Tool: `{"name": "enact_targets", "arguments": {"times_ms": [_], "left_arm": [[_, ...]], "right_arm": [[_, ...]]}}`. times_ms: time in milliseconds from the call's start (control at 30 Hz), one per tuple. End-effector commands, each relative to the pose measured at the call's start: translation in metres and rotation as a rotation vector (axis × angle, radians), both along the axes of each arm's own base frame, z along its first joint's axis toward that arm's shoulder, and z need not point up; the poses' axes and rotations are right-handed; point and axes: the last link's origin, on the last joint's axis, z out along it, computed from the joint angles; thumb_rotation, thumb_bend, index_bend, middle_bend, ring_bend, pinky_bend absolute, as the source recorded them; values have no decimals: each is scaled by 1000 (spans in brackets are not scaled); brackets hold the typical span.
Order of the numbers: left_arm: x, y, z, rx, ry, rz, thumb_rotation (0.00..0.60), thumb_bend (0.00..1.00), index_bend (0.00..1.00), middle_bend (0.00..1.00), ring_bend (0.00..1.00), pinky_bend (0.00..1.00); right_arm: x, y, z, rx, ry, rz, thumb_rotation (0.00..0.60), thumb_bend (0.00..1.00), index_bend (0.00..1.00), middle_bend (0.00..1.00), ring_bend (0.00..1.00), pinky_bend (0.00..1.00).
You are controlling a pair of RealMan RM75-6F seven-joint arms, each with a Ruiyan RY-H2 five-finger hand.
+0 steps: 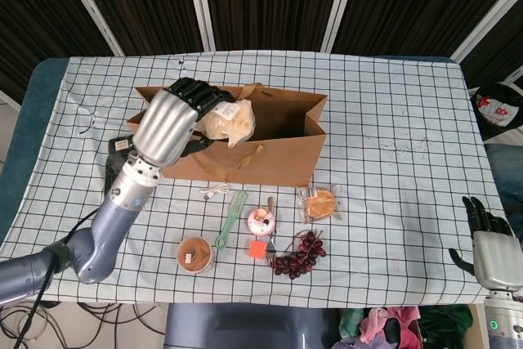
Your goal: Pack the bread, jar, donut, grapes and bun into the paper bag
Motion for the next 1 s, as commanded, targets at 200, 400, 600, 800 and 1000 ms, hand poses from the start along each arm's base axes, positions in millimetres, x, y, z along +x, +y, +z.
{"name": "enact_targets", "arguments": {"times_ms": [200, 400, 600, 800, 1000], "left_arm": [[3, 25, -13, -57, 1, 128, 600, 219, 267, 348, 264, 323], [-2, 23, -15, -99, 101, 200, 600, 11, 95, 104, 11, 143], [0, 11, 5, -48, 74, 201, 600, 7, 92, 100, 0, 122], [-19, -23, 49, 72, 6, 189, 600, 23, 96, 124, 6, 170], [-85, -78, 78, 119, -8, 208, 600, 28, 108, 154, 34, 174]], "right_arm": [[0, 0, 0, -2, 4, -1, 600, 152, 0, 63, 191, 202], [0, 0, 0, -7, 3, 1, 600, 152, 0, 63, 191, 201], [0, 1, 2, -21, -3, 6, 600, 152, 0, 62, 191, 202], [1, 1, 3, -26, 0, 13, 600, 153, 0, 63, 191, 202], [2, 2, 2, -30, 5, 15, 600, 152, 0, 63, 191, 202]]}}
